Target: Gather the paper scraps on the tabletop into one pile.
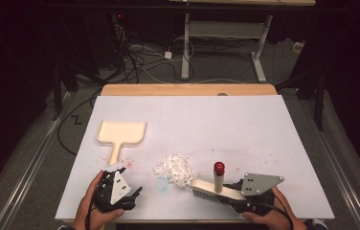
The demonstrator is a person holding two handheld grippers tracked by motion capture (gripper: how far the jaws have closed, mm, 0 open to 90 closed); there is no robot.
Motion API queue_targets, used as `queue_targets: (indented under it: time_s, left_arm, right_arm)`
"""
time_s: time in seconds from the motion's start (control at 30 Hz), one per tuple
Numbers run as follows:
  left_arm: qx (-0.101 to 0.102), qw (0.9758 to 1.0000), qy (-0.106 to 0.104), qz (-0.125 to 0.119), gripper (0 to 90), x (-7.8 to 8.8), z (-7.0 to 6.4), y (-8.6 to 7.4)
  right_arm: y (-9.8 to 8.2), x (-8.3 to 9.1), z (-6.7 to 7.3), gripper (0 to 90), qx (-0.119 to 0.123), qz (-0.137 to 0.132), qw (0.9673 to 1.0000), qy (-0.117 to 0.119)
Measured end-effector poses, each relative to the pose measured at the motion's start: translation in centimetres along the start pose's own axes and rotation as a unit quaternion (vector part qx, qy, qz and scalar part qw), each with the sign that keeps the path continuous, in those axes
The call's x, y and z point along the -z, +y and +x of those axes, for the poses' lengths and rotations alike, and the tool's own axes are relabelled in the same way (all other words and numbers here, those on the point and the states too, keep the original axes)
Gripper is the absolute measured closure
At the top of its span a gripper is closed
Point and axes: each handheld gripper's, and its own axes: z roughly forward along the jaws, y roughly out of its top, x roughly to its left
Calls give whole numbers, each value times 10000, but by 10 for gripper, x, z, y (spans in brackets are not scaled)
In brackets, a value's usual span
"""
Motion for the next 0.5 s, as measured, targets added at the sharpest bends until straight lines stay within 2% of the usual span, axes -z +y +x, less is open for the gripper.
queue_targets:
  time_s: [0.1,0.17,0.3,0.43,0.5]
  left_arm:
    - [-6,10000,-13,3,184,-1,0,0]
    - [-3,10000,-21,6,184,-1,0,0]
    - [13,10000,-38,5,184,-2,0,0]
    - [-24,10000,-64,35,184,-3,-1,0]
    - [-25,10000,-75,26,185,-3,-1,0]
  right_arm:
    - [2,-14,-4,682,34,-86,10000,-20]
    - [6,-22,-7,682,117,-118,9997,-155]
    - [14,-36,-15,682,129,-205,9995,-181]
    - [23,-46,-19,682,160,-354,9991,-178]
    - [26,-45,-20,681,209,-398,9987,-221]
